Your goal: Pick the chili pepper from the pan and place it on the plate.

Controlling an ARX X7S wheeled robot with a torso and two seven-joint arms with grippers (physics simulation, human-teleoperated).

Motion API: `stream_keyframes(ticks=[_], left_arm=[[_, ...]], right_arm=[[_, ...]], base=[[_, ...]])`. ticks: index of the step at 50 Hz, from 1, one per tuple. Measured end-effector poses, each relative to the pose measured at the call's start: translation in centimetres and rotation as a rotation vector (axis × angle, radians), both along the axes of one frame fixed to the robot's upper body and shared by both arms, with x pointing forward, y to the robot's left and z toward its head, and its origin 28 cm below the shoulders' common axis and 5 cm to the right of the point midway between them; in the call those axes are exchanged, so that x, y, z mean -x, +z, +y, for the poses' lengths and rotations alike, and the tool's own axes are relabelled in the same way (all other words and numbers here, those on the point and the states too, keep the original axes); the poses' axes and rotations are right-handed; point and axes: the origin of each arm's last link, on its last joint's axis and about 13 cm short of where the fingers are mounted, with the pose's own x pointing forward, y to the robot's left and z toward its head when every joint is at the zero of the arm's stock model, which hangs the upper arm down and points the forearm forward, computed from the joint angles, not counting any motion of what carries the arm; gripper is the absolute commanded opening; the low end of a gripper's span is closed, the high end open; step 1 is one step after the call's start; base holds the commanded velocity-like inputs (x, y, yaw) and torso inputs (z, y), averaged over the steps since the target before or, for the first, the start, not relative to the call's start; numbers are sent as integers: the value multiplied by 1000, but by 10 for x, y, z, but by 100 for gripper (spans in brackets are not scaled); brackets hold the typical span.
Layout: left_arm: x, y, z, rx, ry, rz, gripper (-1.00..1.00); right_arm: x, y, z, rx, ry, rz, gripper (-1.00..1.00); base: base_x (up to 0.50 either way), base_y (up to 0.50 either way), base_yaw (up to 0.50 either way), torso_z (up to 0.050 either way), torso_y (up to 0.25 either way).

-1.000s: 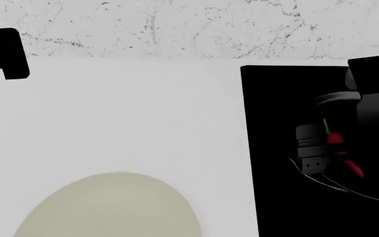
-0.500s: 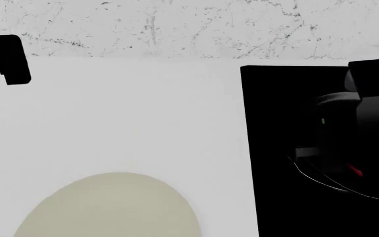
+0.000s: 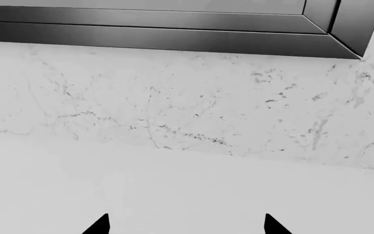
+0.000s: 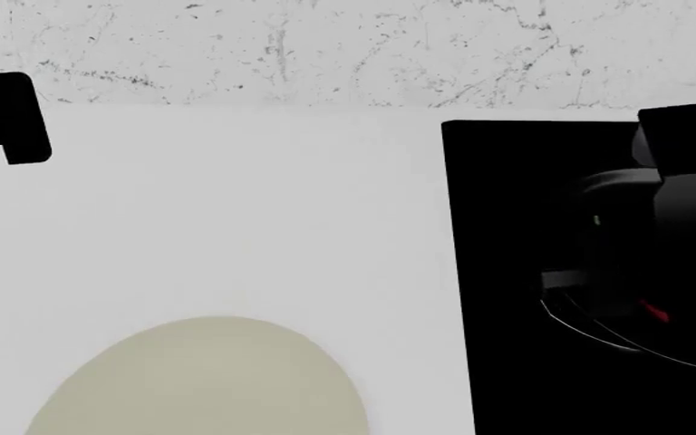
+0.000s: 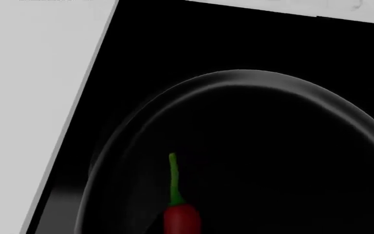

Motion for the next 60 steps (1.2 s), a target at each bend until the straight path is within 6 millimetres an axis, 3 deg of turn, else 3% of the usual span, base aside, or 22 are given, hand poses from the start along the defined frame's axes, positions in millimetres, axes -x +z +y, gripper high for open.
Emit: stream_keyframes(ticks=[18,31,45,60], left_arm=[[2,-1,1,5,-3,-3,100],[8,2,3,11,-3,-13,100],[17,3,8,20,6,-23,100],[26,1,15,32,27,-27,100]], right_arm=[[13,27,0,44,-19,-48,-100],[28,65,12,66,27,-144,-100],[47,102,46,71,187,-281,-100],[65,114,94,64,422,-367,-100]], base=[[0,0,0,0,0],[0,0,0,0,0],[0,0,0,0,0],[0,0,0,0,0]])
